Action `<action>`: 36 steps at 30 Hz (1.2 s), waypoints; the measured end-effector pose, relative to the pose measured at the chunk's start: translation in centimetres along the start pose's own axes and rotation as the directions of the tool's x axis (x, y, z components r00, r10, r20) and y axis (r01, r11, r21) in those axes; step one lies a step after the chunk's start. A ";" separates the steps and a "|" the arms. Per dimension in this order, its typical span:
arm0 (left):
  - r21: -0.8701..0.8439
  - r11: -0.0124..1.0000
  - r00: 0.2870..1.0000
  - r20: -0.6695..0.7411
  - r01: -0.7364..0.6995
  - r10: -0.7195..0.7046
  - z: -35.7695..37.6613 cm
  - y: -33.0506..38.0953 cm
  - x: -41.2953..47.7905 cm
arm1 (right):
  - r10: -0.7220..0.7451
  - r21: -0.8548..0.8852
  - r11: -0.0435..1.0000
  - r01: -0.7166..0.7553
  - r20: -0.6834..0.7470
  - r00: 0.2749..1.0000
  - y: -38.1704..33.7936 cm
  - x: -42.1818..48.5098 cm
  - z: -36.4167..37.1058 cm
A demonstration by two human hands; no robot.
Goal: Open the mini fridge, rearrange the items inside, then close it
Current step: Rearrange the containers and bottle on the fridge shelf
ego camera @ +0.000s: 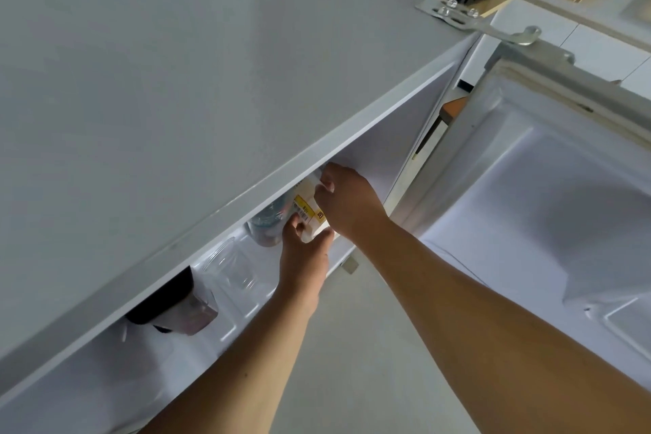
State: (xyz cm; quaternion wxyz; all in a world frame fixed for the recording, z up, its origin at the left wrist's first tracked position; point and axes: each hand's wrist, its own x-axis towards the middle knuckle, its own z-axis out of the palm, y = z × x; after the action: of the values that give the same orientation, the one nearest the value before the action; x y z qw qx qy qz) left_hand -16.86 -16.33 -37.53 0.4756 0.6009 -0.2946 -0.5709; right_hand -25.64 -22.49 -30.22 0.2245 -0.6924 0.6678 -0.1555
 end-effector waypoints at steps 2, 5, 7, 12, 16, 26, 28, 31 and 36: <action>-0.030 0.999 1.000 -0.004 0.014 -0.015 0.1 0.3 0.2 | 0.000 -0.012 1.000 -0.001 -0.023 1.000 0.0 0.6 0.2; -0.058 0.998 1.000 -0.004 0.028 -0.029 0.3 0.4 0.5 | 0.005 -0.015 1.000 -0.005 -0.035 0.999 0.0 1.4 0.4; -0.066 0.997 0.999 -0.016 0.030 -0.032 0.4 0.6 0.7 | -0.005 -0.022 1.000 0.004 -0.041 0.999 0.1 1.8 0.4; -0.075 0.997 0.999 -0.017 0.036 -0.037 0.7 0.9 0.7 | -0.028 -0.030 0.999 0.027 -0.031 0.999 0.2 2.3 0.7; -0.023 0.997 0.997 -0.003 0.072 -0.072 0.1 1.2 0.1 | 0.044 0.001 0.999 -0.044 -0.024 0.999 0.6 1.7 0.8; 0.058 0.998 0.956 -0.291 -0.030 0.045 -5.6 2.0 -2.5 | -0.039 0.208 0.970 0.122 -0.367 0.930 -0.2 -3.3 2.1; 0.015 0.994 0.920 -0.376 -0.111 0.109 -5.8 3.2 -2.4 | 0.038 0.363 0.930 0.049 -0.229 0.973 -1.0 -2.7 2.6; -0.063 0.986 0.902 -0.417 -0.153 0.113 -5.4 4.9 -1.7 | 0.142 0.515 0.851 -0.099 -0.046 0.989 -1.9 -1.5 3.0; -0.070 0.990 0.895 -0.439 -0.126 0.083 -5.6 6.1 0.4 | 0.171 0.518 0.841 -0.156 0.020 0.985 -2.5 0.0 3.5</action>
State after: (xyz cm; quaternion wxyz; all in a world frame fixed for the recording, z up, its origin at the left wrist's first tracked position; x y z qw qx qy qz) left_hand -10.27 -17.62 -32.74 0.5878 0.6726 -0.1849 -0.4097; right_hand -21.67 -22.12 -31.91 0.4058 -0.5448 0.6609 -0.3189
